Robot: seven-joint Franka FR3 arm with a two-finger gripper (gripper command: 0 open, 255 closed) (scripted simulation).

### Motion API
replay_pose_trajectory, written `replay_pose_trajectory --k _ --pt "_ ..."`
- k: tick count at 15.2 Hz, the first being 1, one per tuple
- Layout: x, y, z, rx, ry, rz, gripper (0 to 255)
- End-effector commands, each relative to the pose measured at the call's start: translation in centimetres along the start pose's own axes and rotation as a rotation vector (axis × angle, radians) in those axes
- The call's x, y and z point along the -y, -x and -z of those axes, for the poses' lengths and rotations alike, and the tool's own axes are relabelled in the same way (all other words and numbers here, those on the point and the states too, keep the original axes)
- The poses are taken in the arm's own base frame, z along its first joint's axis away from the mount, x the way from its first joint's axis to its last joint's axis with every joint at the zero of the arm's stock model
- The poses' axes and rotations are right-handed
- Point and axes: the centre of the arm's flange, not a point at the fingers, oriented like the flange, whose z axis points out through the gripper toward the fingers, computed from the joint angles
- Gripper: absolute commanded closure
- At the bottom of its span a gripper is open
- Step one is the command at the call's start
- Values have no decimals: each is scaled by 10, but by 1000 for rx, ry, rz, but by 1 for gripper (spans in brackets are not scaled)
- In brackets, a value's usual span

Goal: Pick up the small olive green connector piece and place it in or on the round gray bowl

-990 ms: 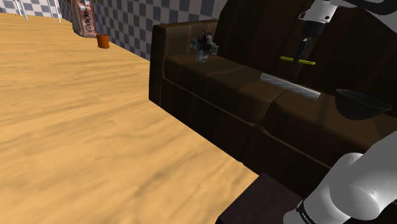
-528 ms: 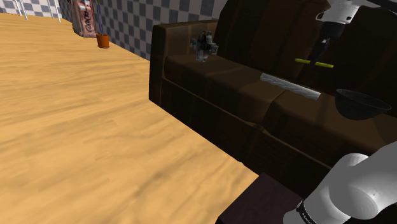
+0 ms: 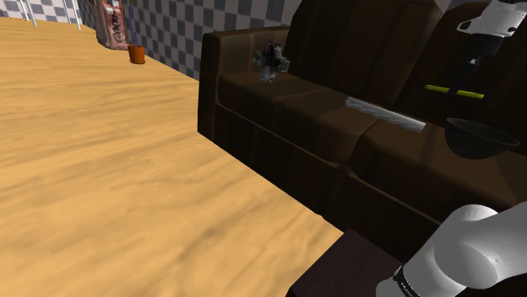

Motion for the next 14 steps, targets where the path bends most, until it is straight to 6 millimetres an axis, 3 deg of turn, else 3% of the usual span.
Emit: replay_pose_trajectory --k 1,9,14 --pt "-4 27 0 0 0 2 255" --pt "-21 126 3 0 0 2 255" --pt "-22 126 -24 0 0 2 255"
